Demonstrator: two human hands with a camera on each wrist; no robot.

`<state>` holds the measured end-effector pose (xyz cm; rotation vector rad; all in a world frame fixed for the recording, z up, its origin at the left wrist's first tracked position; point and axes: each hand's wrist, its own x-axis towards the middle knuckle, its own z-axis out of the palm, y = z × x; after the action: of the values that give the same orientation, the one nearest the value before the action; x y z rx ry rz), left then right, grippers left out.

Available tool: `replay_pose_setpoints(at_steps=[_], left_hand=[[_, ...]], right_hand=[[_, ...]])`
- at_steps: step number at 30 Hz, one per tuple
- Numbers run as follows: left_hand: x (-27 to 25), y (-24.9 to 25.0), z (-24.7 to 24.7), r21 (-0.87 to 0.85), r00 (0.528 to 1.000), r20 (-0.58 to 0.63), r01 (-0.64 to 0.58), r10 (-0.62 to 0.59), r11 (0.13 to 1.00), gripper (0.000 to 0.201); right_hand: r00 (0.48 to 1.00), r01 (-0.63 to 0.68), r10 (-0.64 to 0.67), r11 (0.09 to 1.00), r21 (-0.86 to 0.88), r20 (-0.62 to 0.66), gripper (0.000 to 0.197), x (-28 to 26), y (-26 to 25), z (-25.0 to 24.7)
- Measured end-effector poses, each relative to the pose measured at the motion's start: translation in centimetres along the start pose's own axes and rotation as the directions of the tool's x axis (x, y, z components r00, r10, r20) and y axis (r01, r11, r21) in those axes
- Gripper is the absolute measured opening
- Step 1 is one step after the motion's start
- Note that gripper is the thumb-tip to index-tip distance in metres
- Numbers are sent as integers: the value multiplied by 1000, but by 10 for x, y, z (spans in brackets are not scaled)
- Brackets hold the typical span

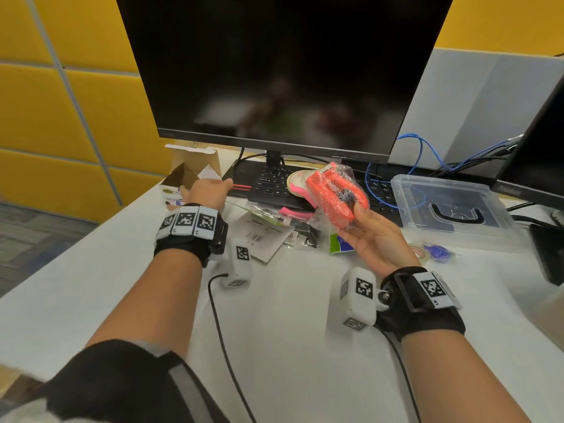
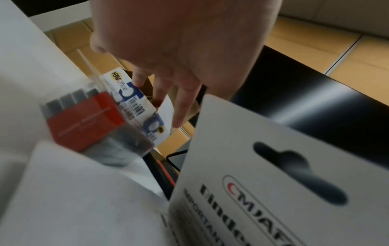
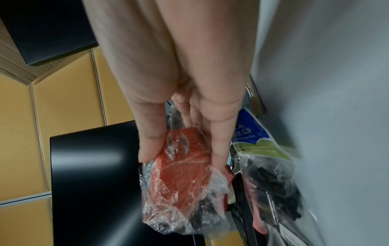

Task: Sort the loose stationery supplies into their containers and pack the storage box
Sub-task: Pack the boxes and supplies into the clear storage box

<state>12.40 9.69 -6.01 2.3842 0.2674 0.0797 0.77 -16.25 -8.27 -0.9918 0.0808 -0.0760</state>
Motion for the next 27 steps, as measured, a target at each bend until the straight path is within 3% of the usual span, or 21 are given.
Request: replay_pose_setpoints(at_steps=[6, 10, 12, 15, 20, 22, 24, 27], left_hand=[[0, -2, -1, -130, 984, -169, -81, 59, 988, 29], [-18, 19, -11, -127, 920, -347, -239, 183, 963, 30], [-34, 37, -15, -155, 859, -390, -416, 331, 896, 32], [-57, 62, -8, -194, 724, -385, -669, 572, 717, 29], [-95, 87, 23, -257, 590, -168, -800, 790, 542, 26], [-107, 91, 37, -346, 603, -71, -762, 795, 547, 25], [-116, 92, 50, -473, 655, -49, -680, 754, 560, 23], [-118, 96, 63, -582, 750, -211, -612, 627, 536, 16]], right_hand=[[1000, 1, -1, 1000, -16, -12, 40, 0, 0, 0], [1000, 21, -21, 998, 60, -4, 37, -2, -2, -1], [999, 44, -45, 992, 119, 13, 35, -3, -4, 0], [994, 89, -103, 962, 260, 40, 31, -5, -9, 1], [977, 188, -212, 906, 380, 24, 40, -4, -14, -2], [976, 189, -217, 894, 406, 25, 57, -4, -12, -7], [979, 181, -203, 880, 439, 2, 68, -6, -10, -11], [976, 209, -212, 843, 495, -51, 85, -7, -11, -16]])
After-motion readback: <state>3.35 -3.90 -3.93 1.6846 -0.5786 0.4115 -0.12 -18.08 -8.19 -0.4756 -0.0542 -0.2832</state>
